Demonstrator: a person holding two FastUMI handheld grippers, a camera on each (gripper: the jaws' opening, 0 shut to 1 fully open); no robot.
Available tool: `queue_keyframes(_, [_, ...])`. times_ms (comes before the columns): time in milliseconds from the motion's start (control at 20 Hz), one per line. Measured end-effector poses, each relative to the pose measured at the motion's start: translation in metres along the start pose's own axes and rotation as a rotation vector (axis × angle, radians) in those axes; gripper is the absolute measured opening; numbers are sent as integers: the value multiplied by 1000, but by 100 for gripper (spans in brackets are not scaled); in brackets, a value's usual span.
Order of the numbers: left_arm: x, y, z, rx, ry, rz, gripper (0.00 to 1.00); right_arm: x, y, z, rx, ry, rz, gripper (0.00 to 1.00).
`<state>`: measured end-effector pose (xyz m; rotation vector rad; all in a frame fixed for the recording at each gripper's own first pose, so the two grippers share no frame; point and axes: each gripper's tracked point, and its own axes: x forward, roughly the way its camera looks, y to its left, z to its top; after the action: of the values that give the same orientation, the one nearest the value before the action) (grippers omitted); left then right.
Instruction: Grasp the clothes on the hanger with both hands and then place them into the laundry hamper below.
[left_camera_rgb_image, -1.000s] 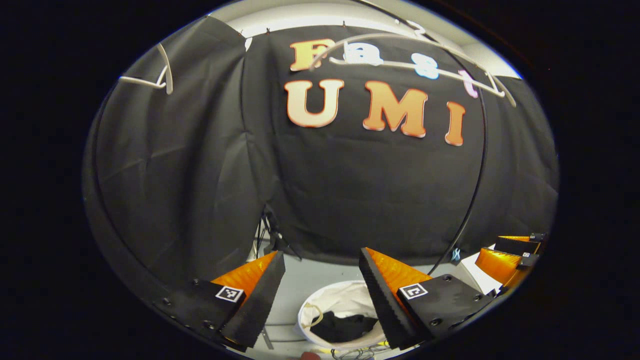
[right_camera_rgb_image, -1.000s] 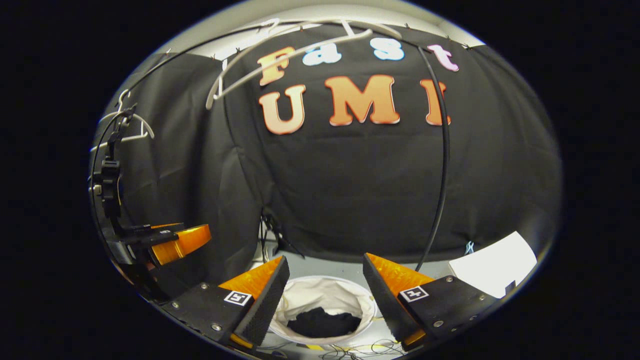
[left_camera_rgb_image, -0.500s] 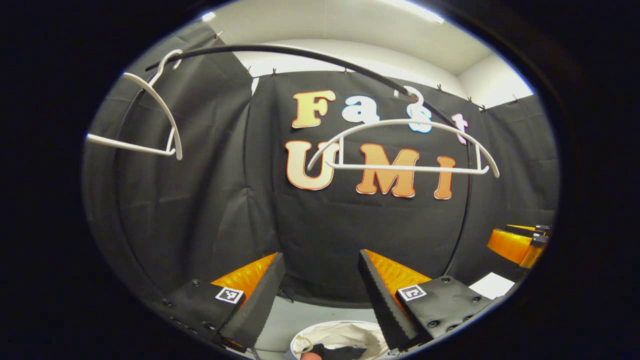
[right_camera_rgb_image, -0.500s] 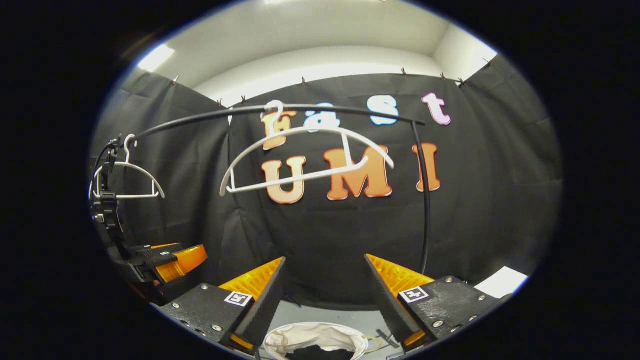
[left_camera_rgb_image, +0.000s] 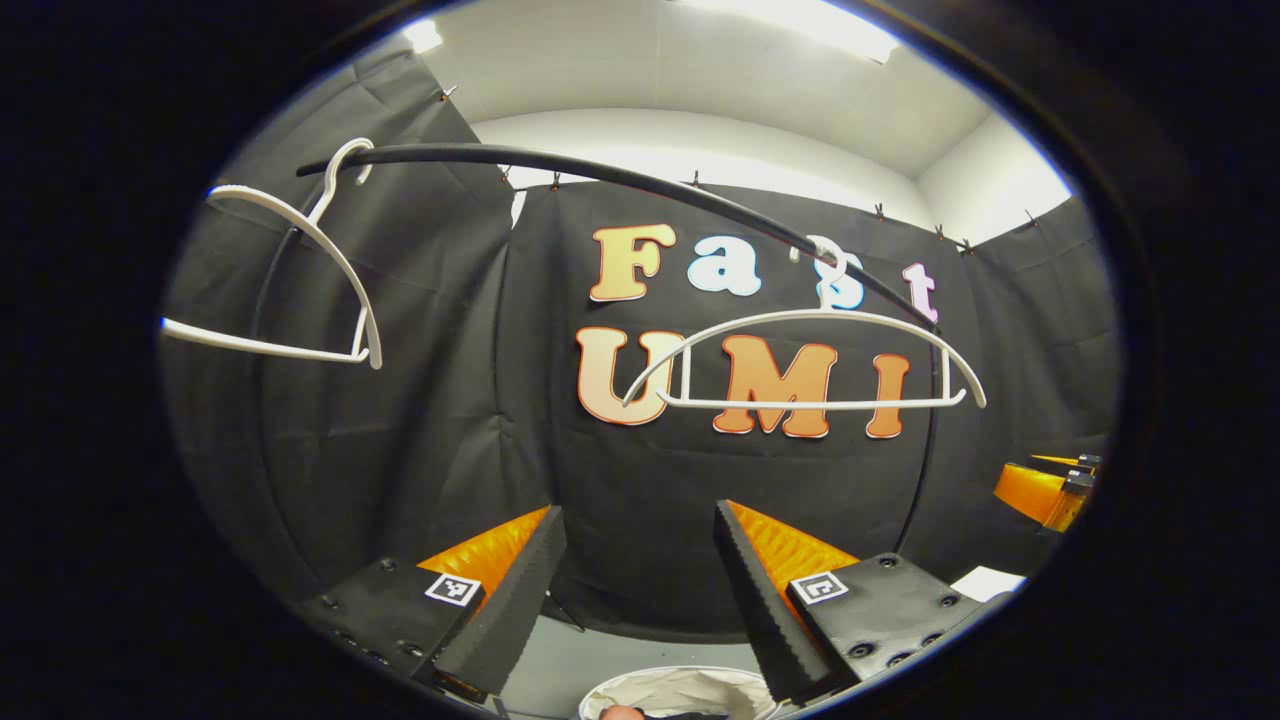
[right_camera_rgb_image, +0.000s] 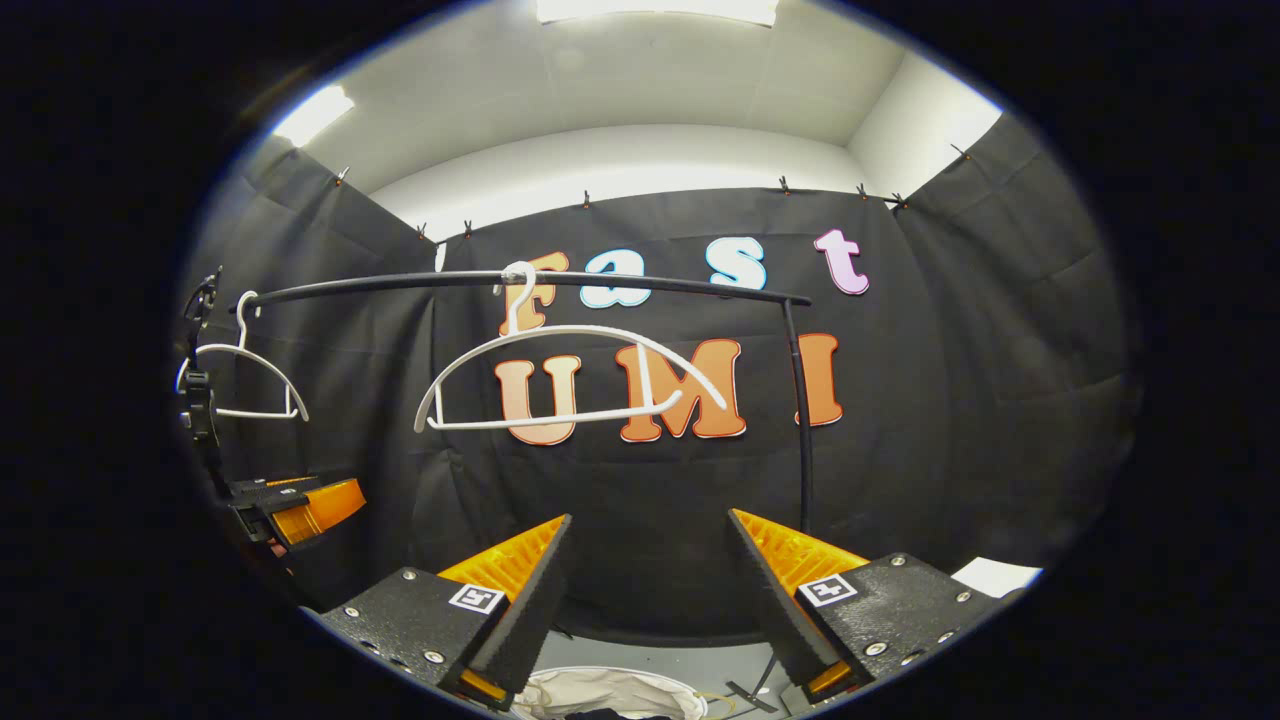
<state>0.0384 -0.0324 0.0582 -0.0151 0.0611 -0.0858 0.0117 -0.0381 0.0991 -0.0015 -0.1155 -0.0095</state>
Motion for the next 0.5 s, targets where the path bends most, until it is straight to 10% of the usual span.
queue_keyframes(500, [-6,1,-3,7,-6,-1,94,-5,-4,-3,0,1,-9,99])
